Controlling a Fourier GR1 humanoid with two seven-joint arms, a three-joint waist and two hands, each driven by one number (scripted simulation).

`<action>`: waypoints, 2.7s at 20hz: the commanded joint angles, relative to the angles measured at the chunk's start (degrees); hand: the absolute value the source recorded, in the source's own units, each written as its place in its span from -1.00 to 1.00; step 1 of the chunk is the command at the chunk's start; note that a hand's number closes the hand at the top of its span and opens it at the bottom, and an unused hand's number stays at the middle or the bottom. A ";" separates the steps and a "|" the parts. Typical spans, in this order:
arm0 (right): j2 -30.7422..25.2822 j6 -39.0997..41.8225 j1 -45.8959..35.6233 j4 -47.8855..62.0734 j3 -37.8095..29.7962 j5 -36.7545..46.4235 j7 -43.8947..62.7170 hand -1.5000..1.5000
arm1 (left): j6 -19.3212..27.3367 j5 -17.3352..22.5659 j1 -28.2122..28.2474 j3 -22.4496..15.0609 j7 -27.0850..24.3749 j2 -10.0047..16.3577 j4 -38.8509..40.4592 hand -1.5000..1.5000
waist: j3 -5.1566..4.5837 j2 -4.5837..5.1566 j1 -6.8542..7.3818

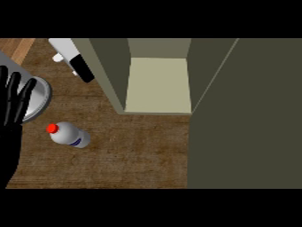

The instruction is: Pick up the bottled water, place it into the cabinet and close the cabinet

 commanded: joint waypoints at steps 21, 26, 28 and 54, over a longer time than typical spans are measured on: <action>-0.46 13.17 32.57 -23.31 6.62 -11.57 7.46 -1.00 | 42.42 -19.28 25.48 -28.15 7.44 -6.44 -19.73 -1.00 | 0.57 -1.25 -0.95; -1.16 13.82 36.54 -27.34 3.99 -14.80 7.40 -1.00 | 47.36 -24.12 27.06 -35.76 6.92 -6.44 -19.32 -1.00 | 0.60 -1.32 -1.16; -1.42 15.24 37.70 -27.24 3.57 -14.93 6.29 -1.00 | 49.65 -25.08 26.19 -35.71 6.62 -6.44 -16.56 -1.00 | 0.61 -1.25 -1.34; -1.24 23.88 55.06 -30.54 4.17 -14.49 -6.58 -1.00 | 40.38 8.67 22.58 -10.34 -10.56 -6.03 6.42 -1.00 | 0.32 -1.22 -1.82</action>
